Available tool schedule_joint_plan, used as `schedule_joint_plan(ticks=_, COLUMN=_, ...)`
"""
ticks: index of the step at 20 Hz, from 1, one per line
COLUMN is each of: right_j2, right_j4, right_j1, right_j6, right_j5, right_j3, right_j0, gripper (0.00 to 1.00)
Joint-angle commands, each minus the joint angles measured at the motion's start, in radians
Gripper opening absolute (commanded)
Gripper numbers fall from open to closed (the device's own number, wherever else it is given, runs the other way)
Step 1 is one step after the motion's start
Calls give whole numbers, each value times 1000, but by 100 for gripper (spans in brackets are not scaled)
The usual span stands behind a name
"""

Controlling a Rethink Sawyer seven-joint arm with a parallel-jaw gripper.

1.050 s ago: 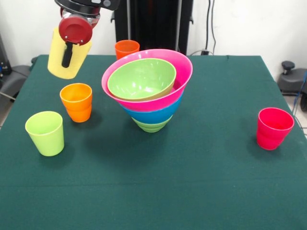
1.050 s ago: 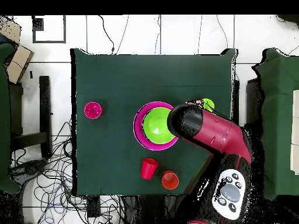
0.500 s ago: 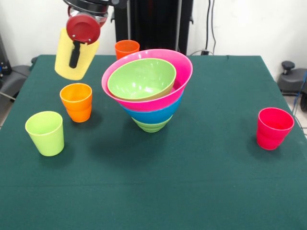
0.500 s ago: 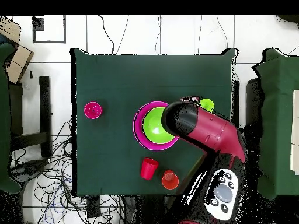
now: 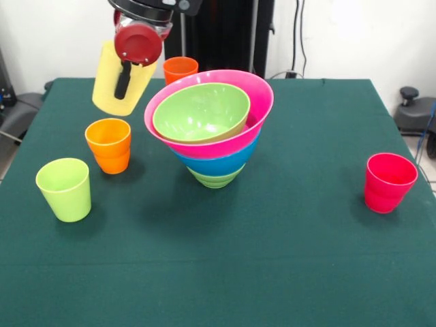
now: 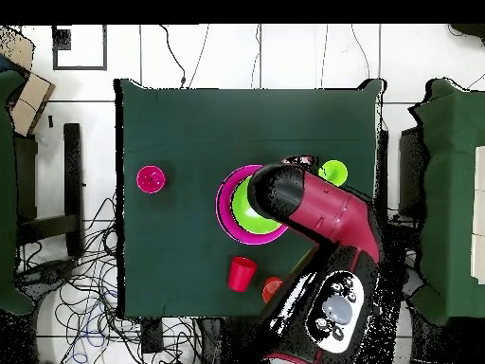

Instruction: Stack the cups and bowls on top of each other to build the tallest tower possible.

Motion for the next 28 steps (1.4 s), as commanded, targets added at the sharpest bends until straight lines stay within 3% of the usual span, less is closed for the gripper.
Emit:
schedule_joint_plan(ticks=1, right_j2=30, right_j4=42, right_j1=80, right_j6=198, right_j5=104, right_j3=-19, right_j0=41, gripper=0)
schedule_joint_plan(ticks=28, right_j2=-103, right_j4=190, right_j1=169, right_j6=241, right_j5=120, right_j3=-2, right_j0=178, gripper=0)
